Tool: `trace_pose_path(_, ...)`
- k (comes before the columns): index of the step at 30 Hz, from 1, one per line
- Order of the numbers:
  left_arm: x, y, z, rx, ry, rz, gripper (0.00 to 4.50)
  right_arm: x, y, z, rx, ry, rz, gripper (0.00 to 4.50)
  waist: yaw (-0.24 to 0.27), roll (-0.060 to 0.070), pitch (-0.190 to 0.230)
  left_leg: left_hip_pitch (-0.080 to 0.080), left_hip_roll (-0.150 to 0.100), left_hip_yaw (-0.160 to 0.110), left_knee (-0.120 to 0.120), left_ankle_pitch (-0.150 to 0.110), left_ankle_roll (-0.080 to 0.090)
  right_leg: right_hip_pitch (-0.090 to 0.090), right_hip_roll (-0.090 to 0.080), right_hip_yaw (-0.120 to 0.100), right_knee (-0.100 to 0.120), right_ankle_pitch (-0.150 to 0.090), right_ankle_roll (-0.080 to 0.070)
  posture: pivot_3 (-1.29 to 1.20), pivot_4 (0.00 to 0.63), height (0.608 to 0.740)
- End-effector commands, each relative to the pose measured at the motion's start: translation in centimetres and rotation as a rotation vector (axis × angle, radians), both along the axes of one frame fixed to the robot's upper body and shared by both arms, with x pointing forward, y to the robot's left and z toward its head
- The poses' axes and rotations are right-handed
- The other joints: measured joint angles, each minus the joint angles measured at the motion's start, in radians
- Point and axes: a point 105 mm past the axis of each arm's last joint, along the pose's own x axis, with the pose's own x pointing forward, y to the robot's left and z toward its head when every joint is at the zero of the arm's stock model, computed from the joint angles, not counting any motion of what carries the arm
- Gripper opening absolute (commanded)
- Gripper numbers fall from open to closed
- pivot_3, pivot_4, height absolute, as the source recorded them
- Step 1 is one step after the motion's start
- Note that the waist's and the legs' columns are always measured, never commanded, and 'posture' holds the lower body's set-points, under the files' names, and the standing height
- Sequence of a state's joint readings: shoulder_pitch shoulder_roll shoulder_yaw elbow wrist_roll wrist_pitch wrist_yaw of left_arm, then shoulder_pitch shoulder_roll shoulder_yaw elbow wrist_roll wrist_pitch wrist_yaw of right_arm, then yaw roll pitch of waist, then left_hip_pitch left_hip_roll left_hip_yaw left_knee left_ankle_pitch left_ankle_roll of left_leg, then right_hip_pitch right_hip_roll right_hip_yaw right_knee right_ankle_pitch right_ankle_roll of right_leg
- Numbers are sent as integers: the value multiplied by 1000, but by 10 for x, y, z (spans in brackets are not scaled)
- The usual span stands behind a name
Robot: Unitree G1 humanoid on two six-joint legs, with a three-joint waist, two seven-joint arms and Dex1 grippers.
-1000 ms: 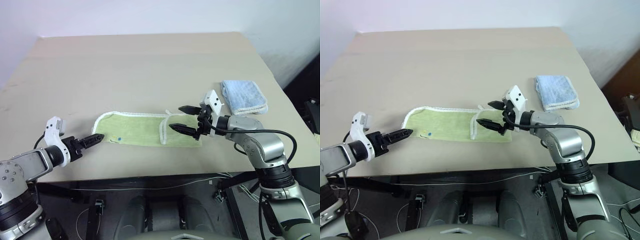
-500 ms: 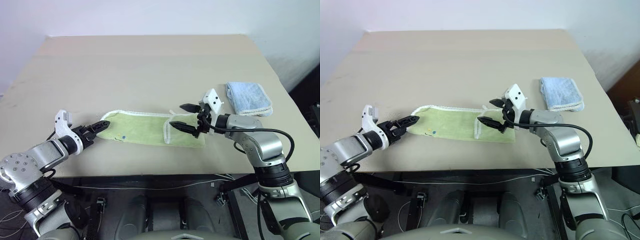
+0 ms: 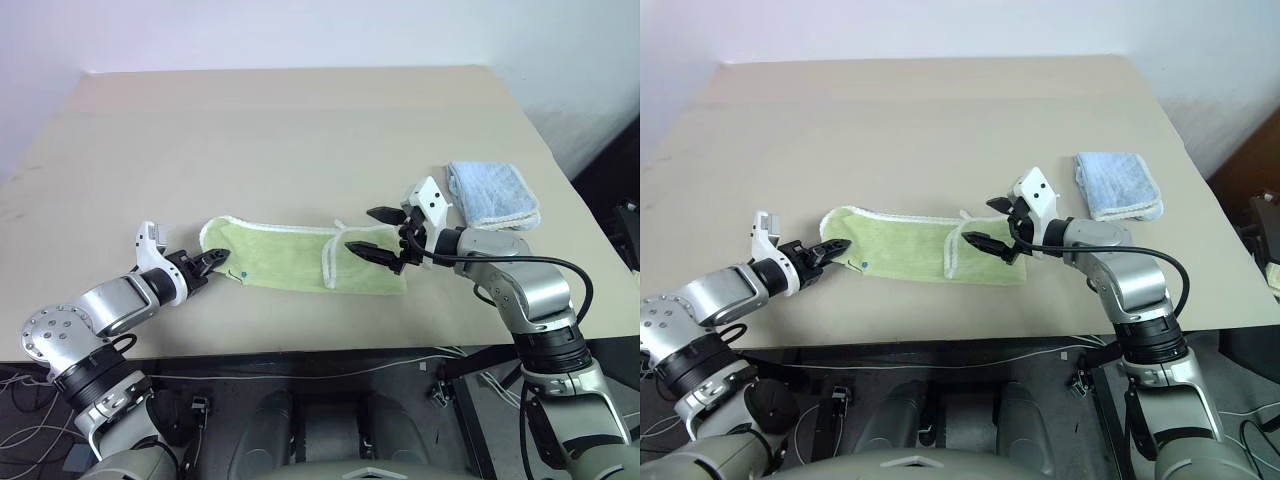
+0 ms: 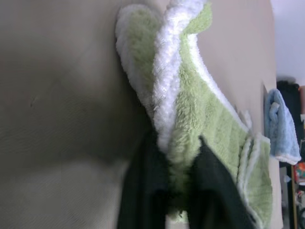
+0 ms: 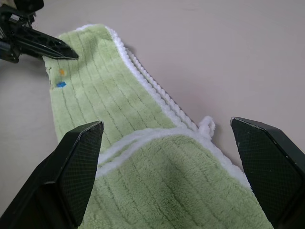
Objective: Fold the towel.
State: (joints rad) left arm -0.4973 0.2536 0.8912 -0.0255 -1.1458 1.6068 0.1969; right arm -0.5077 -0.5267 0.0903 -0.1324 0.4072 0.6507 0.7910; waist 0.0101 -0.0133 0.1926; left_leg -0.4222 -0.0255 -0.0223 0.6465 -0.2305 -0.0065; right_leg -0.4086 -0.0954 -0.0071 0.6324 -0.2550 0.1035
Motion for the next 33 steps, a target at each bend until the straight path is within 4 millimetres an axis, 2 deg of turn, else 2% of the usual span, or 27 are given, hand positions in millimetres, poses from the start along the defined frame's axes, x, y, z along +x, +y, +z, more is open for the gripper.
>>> trace_pose_path(1,3,9,20,-6,-68,11,49,-1,-2,12,11,-49,-8,4500,0,0,0,0,0,0,0,0,0,0,0,0,0,0,0,0,150,740)
trace_pose_path(5,3,9,36,7,-125,-41,49,-2,-3,11,16,-49,-17,4500,0,0,0,0,0,0,0,0,0,0,0,0,0,0,0,0,150,740)
trace_pose_path(12,-3,-30,70,64,-255,-328,49,-5,-11,12,22,-54,-43,4500,3,0,0,-1,0,0,0,0,0,0,0,0,0,0,0,0,150,740)
trace_pose_path(20,-10,-83,75,181,-289,-632,49,-3,-28,14,31,-70,-128,4500,0,0,0,-2,0,1,-2,0,0,-2,0,1,-1,0,0,0,150,740)
trace_pose_path(27,2,-142,60,222,-307,-831,49,1,-46,16,38,-92,-240,4500,2,0,0,-2,-1,2,-1,0,0,-1,0,1,-2,0,-1,0,150,740)
trace_pose_path(33,20,-182,50,194,-338,-888,49,3,-62,21,68,-109,-337,4500,2,0,0,-3,0,2,-1,0,1,-1,0,0,-3,0,-1,0,150,740)
